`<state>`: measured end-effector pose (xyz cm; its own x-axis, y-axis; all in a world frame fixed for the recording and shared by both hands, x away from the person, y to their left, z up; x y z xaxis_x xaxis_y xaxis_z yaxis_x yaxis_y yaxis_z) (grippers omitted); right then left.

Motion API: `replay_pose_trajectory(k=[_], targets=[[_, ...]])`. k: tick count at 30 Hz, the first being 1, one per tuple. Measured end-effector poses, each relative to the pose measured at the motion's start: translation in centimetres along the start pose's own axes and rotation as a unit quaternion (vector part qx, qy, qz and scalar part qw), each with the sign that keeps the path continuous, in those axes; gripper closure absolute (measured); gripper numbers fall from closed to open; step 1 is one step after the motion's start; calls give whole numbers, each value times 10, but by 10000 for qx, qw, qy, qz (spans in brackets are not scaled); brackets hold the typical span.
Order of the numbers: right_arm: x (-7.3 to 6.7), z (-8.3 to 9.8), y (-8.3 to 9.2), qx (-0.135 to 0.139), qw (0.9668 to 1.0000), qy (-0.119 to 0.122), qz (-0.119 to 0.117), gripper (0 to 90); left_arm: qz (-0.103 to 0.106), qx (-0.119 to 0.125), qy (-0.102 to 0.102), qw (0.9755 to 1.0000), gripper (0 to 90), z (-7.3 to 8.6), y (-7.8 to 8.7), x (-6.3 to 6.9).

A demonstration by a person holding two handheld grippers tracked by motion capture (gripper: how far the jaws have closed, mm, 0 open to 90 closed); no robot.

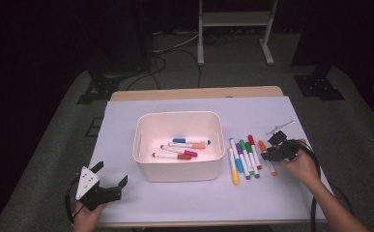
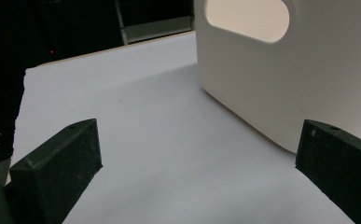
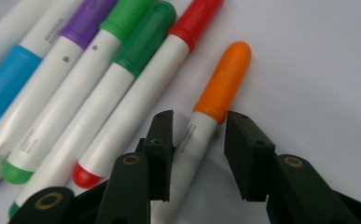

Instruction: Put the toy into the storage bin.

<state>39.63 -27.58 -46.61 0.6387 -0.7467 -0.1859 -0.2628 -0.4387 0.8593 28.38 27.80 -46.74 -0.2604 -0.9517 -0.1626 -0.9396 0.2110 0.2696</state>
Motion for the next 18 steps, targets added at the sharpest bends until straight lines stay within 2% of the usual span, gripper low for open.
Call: replay_pose_trajectory(k=[2,3,8,18], targets=[[1,2,0,-20,10000,-14,72,646,-2,3,-2,10000,0,0,0,0],[1,3,0,15,10000,-72,47,665,-3,6,-2,10000,0,0,0,0],[1,3,1,5,9999,-72,85,749,-6,4,-5,10000,0,0,0,0],[5,6,5,68,9993,-358,-43,760,-6,-11,1,10000,0,0,0,0]])
Point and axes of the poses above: each handheld gripper's, and its own axes: y roughly backward along the jaws, z roughly out of its underside, x roughly to its right, the point moved 4 cm from there along -y, roughly forward along the jaws, and after that the axes turned 13 degrees about -z, right-handed, at the moved point
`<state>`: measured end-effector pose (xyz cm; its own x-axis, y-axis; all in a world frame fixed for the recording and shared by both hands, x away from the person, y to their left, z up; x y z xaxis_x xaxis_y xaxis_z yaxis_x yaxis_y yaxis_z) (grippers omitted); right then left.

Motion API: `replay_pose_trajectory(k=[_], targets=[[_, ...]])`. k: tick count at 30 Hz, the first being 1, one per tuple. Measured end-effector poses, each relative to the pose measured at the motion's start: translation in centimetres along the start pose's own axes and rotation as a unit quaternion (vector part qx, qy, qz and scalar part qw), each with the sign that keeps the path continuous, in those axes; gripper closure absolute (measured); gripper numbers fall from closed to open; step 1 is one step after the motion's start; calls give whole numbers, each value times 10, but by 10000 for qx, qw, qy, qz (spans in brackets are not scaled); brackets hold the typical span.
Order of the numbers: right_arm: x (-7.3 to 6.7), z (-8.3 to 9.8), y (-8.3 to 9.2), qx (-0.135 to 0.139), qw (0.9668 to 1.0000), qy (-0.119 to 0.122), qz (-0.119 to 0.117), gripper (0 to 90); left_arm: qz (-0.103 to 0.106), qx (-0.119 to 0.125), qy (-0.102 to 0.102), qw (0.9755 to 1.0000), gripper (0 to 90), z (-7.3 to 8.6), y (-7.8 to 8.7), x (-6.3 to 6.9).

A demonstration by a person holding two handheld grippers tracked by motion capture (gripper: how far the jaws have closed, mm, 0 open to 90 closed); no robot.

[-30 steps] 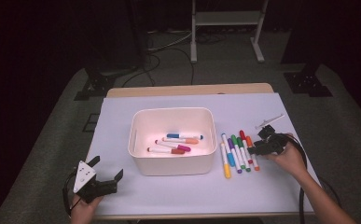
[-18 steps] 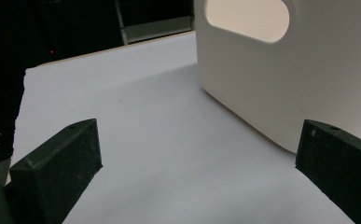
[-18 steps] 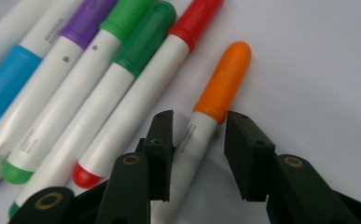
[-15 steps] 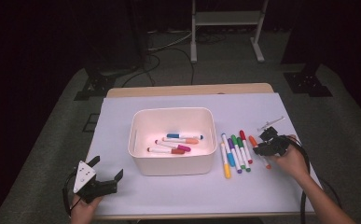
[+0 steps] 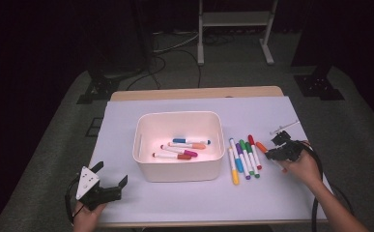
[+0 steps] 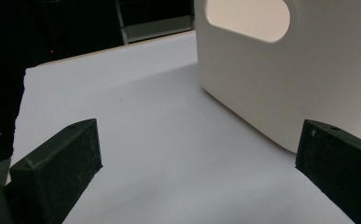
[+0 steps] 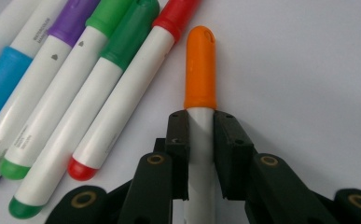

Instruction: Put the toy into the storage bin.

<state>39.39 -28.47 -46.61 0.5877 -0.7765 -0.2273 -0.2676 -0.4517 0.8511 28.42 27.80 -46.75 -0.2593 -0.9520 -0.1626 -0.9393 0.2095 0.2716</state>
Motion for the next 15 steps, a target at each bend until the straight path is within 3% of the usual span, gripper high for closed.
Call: replay_pose_trajectory(k=[7,15], targets=[[-6,0,10,150,9997,-11,-211,760,-8,-10,-12,10000,0,0,0,0],[-28,-12,34,439,9974,155,-552,760,-7,-10,-16,10000,0,0,0,0]])
Point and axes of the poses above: each handheld gripper's, and its own axes: y roughly backward along the jaws, z roughly out of its underside, x roughly to its right, the point moved 4 cm from there along -y, roughly forward along the jaws, and after that the axes turned 13 degrees about -z, right-handed, at the moved point
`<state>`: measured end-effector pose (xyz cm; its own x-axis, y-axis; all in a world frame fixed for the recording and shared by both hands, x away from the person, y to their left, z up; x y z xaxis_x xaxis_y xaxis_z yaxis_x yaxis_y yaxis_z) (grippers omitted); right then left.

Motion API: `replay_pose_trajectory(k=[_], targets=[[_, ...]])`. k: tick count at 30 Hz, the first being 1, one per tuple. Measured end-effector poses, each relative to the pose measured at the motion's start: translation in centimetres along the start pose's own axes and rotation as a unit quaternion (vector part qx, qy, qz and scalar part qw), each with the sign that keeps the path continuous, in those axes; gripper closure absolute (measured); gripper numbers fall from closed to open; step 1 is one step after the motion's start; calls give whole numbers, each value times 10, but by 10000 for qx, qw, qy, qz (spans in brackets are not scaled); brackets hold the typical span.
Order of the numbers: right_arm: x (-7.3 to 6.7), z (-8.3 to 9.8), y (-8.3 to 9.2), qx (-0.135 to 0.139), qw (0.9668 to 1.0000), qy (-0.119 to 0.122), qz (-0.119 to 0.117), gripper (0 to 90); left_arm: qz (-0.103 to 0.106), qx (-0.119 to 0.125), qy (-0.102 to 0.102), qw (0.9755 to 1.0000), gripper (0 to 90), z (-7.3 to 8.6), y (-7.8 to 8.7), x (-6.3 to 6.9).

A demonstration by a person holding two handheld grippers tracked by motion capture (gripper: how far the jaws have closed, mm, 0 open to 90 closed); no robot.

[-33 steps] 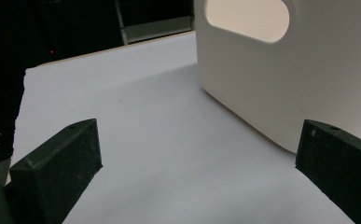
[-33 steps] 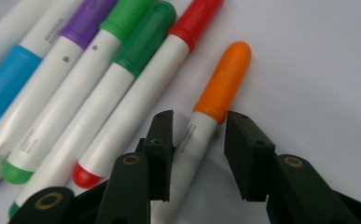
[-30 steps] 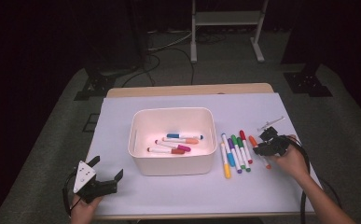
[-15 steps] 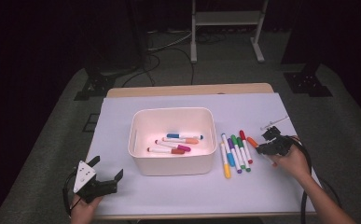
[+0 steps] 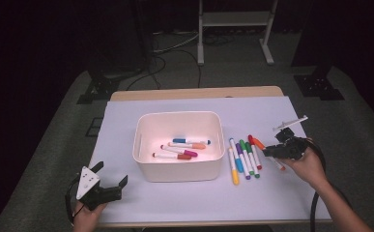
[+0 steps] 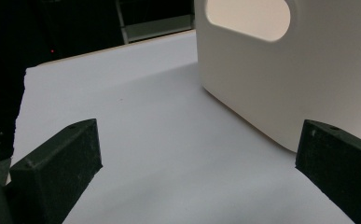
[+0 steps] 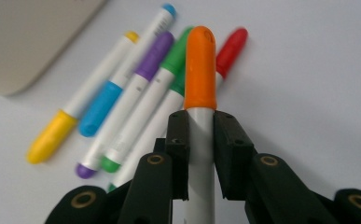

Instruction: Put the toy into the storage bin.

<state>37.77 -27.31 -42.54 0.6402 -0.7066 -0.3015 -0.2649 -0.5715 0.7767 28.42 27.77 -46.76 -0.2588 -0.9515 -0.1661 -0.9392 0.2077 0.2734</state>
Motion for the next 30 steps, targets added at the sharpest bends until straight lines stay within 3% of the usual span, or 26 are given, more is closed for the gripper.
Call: replay_pose_trajectory(k=[13,21,30], targets=[[-44,-43,36,365,9967,460,-554,759,2,0,-12,10000,0,0,0,0],[-76,-73,53,482,9913,872,-865,759,-5,18,7,10000,0,0,0,0],[-114,-103,59,454,9840,1264,-1167,759,1,9,8,10000,0,0,0,0]])
Point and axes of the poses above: each handheld gripper's, and its own axes: y roughly backward along the jaws, z roughly out of its underside, x roughly to its right, the point moved 4 cm from there along -y, roughly forward along the jaws, and after that the axes turned 13 degrees about -z, right-handed, at the moved point
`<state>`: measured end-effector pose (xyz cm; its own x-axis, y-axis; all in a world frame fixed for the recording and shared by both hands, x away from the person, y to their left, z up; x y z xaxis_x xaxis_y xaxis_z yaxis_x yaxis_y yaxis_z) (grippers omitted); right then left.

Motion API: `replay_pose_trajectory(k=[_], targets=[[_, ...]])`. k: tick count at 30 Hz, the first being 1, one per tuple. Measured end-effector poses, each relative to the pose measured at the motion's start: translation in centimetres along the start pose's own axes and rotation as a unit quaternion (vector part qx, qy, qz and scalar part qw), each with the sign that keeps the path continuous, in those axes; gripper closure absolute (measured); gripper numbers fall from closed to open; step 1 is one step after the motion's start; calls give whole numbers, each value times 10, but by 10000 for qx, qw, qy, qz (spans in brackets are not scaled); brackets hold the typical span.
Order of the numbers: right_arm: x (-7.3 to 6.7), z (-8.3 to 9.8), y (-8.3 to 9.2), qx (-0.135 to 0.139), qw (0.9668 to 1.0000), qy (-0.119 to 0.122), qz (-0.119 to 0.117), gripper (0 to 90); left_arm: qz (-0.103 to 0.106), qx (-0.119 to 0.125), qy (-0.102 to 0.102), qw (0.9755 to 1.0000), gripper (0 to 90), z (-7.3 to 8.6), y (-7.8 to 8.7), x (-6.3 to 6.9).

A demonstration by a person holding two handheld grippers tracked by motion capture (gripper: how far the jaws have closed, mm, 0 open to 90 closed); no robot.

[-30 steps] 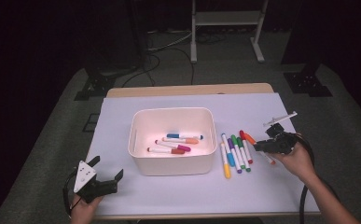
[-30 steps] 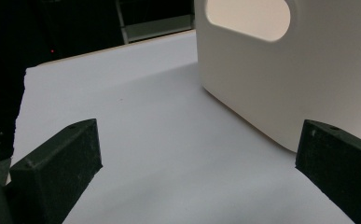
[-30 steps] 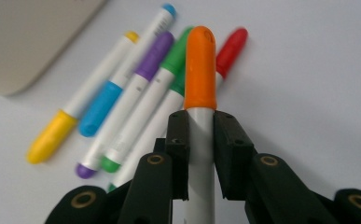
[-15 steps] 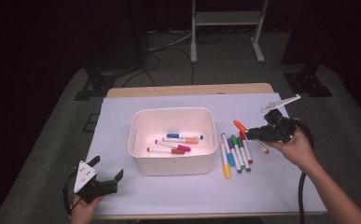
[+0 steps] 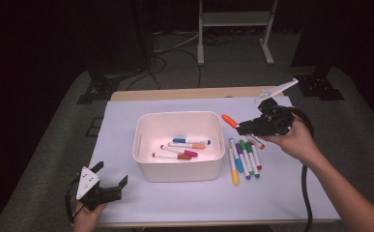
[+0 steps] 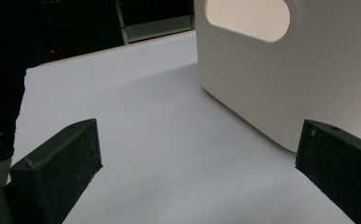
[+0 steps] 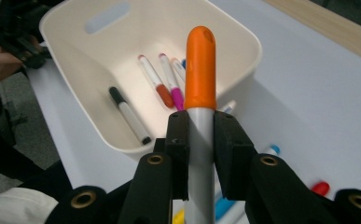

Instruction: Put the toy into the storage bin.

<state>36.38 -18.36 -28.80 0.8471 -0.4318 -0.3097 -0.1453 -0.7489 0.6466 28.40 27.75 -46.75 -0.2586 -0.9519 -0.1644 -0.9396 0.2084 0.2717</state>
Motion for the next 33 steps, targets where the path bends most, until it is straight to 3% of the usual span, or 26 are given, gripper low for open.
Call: replay_pose_trajectory(k=[8,17,26,33], targets=[[-30,-41,-11,-80,9988,438,-227,760,8,23,5,10000,0,0,1,0],[-56,-78,-43,-391,9944,819,-535,760,20,25,-9,10000,0,0,1,0],[-66,-92,-84,-689,9885,941,-959,759,26,15,13,10000,0,0,0,0],[-69,-94,-112,-898,9849,957,-1128,759,38,7,-7,10000,0,0,1,0]])
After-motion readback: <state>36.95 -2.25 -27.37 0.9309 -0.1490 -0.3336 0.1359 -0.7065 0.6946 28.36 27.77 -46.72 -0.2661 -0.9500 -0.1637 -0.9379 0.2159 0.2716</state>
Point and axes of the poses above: each handheld gripper's, and its own axes: y roughly backward along the jaws, z roughly out of its underside, x roughly to its right, the point moved 4 cm from there along -y, roughly forward along the jaws, and after that the axes turned 13 degrees about -z, right-handed, at the moved point
